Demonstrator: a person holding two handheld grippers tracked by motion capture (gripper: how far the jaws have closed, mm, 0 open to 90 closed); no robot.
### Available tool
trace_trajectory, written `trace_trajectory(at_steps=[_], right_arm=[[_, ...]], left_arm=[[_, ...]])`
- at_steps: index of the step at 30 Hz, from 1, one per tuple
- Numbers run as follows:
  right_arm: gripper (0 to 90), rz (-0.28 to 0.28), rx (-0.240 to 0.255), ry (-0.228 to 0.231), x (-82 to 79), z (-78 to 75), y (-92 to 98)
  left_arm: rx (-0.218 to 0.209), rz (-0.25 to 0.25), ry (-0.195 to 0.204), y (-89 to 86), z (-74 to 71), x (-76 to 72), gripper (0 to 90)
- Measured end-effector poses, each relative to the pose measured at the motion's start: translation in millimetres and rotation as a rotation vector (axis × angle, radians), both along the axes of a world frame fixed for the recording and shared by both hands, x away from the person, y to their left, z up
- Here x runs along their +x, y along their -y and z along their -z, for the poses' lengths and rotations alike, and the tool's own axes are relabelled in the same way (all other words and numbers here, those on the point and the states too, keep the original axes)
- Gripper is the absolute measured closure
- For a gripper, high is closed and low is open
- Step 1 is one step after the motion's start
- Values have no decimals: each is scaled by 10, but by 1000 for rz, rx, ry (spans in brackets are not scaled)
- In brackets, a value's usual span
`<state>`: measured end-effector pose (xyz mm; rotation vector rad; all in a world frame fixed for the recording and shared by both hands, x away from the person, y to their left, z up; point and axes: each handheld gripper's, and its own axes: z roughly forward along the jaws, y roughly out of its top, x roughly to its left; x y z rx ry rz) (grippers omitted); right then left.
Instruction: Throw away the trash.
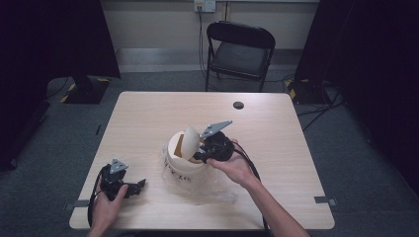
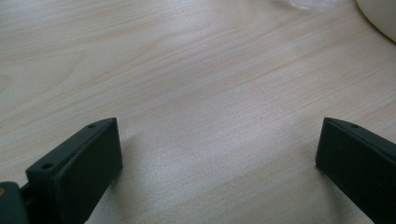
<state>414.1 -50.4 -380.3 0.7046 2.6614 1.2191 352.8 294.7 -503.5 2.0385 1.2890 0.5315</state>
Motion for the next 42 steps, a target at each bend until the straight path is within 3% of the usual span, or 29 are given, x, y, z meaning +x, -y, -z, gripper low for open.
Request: trace_trajectory(at_steps=[11,13,27,35,42], right_arm=[[481,5,-9,23,-55,-31,9],[436,17,9,29,-61,-67,22],[448,23,95,25,-97,-162,253],[483,103,162,33,-76,-241,570],[444,189,165,41,-117,-152,807]], left_arm=[[0,0,0,0,0,0,0],[0,0,0,0,0,0,0],[0,0,0,0,0,0,0],[0,0,0,0,0,0,0],[0,0,0,0,0,0,0]])
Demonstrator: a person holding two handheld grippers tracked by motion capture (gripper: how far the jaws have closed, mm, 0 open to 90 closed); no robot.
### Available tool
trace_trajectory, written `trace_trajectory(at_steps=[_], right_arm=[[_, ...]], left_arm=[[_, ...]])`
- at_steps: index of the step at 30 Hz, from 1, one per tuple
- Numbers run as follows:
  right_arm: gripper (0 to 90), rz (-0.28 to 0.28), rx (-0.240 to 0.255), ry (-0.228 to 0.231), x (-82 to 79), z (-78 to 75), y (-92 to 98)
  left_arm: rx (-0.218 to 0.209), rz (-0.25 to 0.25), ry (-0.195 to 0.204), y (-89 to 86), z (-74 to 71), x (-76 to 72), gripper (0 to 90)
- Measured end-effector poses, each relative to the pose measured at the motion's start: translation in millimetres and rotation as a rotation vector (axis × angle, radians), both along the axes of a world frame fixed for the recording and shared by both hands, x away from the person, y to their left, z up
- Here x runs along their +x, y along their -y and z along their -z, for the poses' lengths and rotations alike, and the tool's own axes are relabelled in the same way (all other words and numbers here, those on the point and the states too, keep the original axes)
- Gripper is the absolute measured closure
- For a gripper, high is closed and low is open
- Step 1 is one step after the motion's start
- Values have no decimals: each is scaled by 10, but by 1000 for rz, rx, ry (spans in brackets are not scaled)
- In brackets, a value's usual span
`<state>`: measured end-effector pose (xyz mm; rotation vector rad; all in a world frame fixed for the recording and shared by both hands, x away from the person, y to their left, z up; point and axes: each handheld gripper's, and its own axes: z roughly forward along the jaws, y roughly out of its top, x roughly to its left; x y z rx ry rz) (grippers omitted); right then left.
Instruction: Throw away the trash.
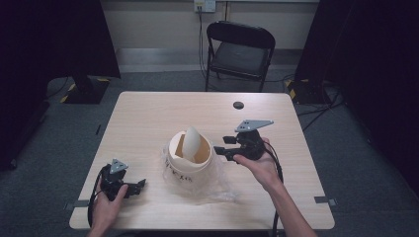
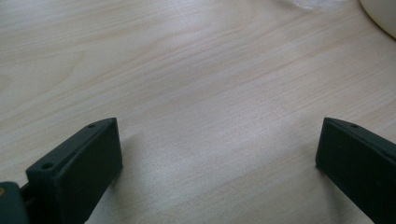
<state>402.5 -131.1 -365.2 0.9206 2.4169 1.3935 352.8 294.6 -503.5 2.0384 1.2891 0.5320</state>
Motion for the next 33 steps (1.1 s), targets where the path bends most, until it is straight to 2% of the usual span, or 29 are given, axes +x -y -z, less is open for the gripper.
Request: trace_trajectory(at_steps=[3,11,15,18,24,29,33], right_arm=[[413,34,7,-2,-31,64,117],[306,188,20,-10,-95,149,554],[244,265,3,-35,-85,282,729],[231,321,-15,-55,-102,409,870],[209,389,-27,-85,-165,598,1135],[193,444,-23,-86,-218,748,1295],[175,477,-48,-131,-221,913,1367]], left_arm=[[0,0,0,0,0,0,0],[0,0,1,0,0,0,0],[0,0,0,0,0,0,0],[0,0,0,0,0,0,0],[0,0,0,0,0,0,0],[0,0,0,0,0,0,0],[0,0,0,0,0,0,0]])
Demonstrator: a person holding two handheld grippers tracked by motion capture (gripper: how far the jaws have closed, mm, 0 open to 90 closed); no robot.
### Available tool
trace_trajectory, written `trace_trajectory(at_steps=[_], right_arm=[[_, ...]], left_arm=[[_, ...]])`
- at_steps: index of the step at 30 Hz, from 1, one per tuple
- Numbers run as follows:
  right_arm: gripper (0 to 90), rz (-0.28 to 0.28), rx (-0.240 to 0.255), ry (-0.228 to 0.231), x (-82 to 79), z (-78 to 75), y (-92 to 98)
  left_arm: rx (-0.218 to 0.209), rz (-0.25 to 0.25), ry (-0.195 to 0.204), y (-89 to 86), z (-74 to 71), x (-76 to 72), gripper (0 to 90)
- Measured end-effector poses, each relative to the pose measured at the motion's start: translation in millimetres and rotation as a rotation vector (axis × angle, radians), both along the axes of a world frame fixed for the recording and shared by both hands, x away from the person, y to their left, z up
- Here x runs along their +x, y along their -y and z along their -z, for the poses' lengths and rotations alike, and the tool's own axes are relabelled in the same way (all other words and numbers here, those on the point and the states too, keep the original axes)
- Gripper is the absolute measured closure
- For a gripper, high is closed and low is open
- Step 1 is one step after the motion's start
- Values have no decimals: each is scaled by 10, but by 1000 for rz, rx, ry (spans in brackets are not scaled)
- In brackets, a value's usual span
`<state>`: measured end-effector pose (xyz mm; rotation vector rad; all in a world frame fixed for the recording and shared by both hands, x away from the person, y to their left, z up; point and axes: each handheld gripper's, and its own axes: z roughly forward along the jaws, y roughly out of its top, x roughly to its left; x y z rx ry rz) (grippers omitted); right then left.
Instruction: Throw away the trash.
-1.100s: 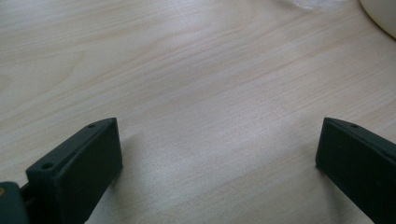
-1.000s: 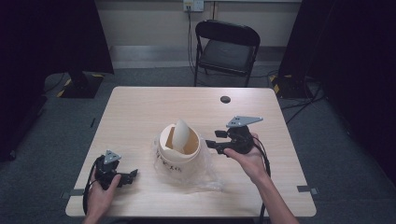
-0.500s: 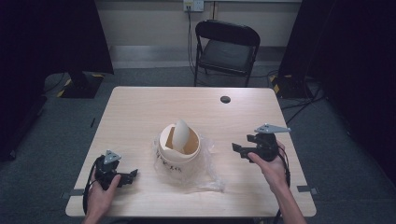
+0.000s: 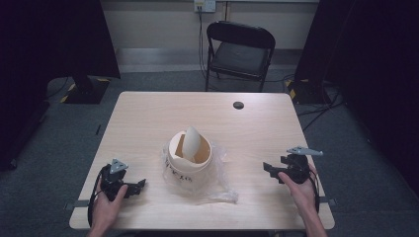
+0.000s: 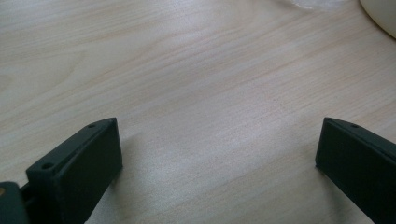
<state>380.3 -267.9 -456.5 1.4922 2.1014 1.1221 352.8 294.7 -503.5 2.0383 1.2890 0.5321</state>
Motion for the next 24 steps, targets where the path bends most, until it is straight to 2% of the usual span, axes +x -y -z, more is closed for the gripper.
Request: trace_trajectory(at_steps=[5,14,17,22,24], right_arm=[[163,24,-26,-29,-22,156,83],[160,79,-103,-56,-70,304,127],[159,98,-112,-64,-76,334,119],[155,122,-158,-38,-92,372,74],[141,128,-204,-12,-105,398,24]], left_arm=[[0,0,0,0,0,0,0],[0,0,0,0,0,0,0],[0,0,0,0,0,0,0],[0,0,0,0,0,0,0],[0,0,0,0,0,0,0]])
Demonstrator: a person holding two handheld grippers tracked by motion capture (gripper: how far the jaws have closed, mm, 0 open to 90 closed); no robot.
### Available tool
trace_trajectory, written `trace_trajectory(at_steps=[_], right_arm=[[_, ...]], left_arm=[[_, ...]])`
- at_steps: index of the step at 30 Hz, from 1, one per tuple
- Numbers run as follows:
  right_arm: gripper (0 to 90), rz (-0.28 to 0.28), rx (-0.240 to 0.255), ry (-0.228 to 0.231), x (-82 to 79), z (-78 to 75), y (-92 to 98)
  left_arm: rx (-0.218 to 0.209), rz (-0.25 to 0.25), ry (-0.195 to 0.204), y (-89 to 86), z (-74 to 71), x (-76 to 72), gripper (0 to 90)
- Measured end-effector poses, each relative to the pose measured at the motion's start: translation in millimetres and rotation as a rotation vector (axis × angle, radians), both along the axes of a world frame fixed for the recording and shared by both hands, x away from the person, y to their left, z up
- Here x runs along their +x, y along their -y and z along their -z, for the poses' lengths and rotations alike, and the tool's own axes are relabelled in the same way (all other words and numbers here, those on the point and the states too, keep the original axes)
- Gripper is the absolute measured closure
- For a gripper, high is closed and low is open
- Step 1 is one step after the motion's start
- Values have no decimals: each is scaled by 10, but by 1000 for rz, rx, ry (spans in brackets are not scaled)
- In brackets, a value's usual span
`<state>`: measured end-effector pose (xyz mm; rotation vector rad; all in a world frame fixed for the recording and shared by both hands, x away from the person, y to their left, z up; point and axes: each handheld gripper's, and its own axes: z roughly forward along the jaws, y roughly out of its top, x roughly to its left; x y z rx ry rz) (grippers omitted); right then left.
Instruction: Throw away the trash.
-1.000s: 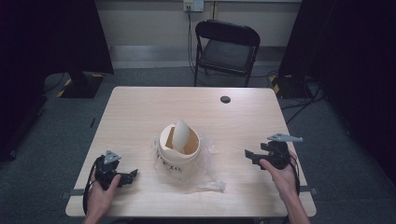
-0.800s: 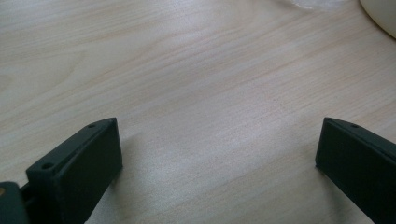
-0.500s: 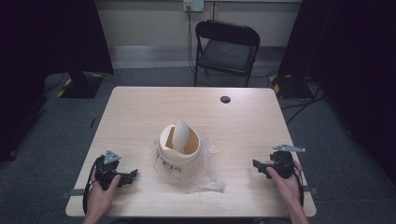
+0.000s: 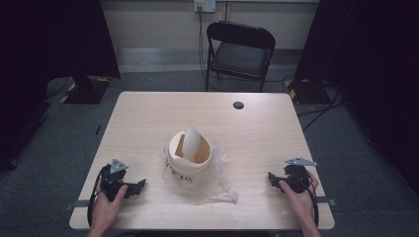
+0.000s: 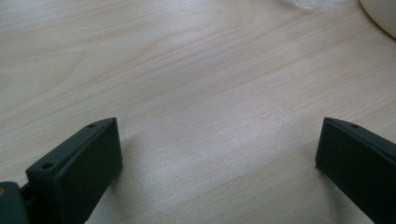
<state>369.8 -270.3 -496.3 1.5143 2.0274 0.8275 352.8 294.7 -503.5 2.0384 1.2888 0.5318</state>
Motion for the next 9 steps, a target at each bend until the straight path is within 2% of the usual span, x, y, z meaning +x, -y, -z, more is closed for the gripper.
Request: trace_trajectory(at_steps=[2,4,9], right_arm=[[129,13,4,22,-8,22,-14],[120,0,10,36,-12,39,4],[119,-1,11,35,-10,39,5]], left_arm=[[0,0,0,0,0,0,0],[0,0,0,0,0,0,0],[0,0,0,0,0,0,0]])
